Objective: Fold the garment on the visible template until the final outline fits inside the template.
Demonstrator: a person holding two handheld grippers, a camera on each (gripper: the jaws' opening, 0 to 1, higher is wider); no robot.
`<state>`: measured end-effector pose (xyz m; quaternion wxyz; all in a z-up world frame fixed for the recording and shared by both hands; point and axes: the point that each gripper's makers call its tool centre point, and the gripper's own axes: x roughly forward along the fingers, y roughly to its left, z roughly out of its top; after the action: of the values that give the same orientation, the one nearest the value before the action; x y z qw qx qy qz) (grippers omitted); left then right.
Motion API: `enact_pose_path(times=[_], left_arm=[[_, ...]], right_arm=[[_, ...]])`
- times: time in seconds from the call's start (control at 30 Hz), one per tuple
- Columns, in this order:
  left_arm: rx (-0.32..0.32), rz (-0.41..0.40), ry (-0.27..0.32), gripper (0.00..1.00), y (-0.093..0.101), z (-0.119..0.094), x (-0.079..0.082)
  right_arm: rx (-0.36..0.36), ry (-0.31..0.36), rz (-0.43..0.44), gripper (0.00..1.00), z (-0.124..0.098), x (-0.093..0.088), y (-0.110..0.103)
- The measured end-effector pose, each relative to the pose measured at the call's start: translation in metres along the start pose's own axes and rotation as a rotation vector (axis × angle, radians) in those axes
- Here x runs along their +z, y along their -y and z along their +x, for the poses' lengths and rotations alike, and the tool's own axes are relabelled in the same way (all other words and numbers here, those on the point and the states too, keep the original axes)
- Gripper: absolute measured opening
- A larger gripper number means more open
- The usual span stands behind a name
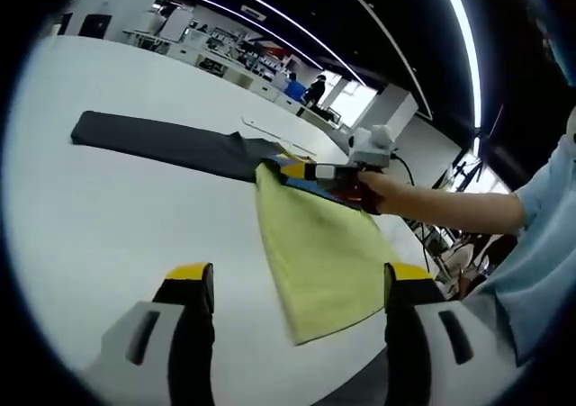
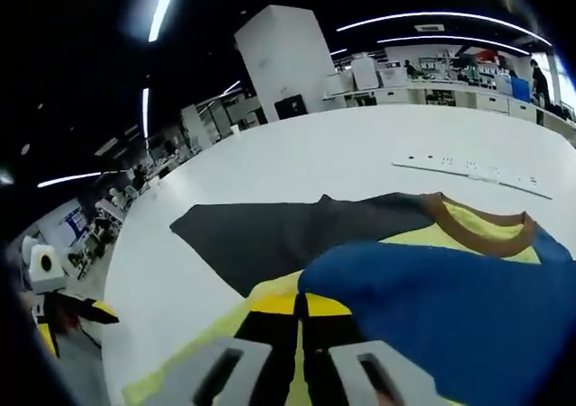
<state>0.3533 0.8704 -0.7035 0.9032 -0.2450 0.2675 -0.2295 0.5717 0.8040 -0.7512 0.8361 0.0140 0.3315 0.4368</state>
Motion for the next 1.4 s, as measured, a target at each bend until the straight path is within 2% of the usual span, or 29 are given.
enact_pose_path(times=[0.23,0.3,0.37,0.43,0.5,0.53,0.73,0.83,1.0,1.4], left_arm=[[0.004,-0.002,0.006,0.74,-0.002,-0.001,0.001],[0.005,-0.005,0.011,0.74,-0.002,-0.001,0.002],[0.005,-0.006,0.015,0.74,-0.002,-0.001,0.003],[0.005,-0.004,0.014,0.74,-0.003,-0.002,0.003],[0.004,-0.005,0.017,0.75,-0.003,-0.002,0.003],[0.002,-0.005,0.020,0.75,-0.002,-0.002,0.004],[-0.002,-0.002,0.017,0.75,-0.001,-0.002,0.004],[-0.004,-0.001,0.016,0.75,-0.001,-0.002,0.003],[-0.002,-0.002,0.020,0.75,-0.001,-0.002,0.004],[-0.012,-0.003,0.009,0.75,0.003,-0.003,0.003]], right_arm=[[0.004,-0.039,-0.030,0.00,0.008,-0.005,0.000],[0.016,-0.025,-0.049,0.00,0.009,-0.003,-0.005],[0.027,-0.038,-0.072,0.09,0.010,-0.006,-0.009],[0.031,-0.039,-0.087,0.24,0.009,-0.008,-0.013],[0.044,-0.022,-0.110,0.35,0.007,-0.005,-0.018],[0.057,0.007,-0.133,0.43,0.006,0.000,-0.023],[0.086,0.025,-0.168,0.79,0.003,0.002,-0.028],[0.078,0.031,-0.150,0.90,0.001,0.002,-0.024],[0.047,0.029,-0.156,0.96,-0.006,0.002,-0.013],[-0.007,0.025,-0.144,1.00,-0.032,0.003,0.017]])
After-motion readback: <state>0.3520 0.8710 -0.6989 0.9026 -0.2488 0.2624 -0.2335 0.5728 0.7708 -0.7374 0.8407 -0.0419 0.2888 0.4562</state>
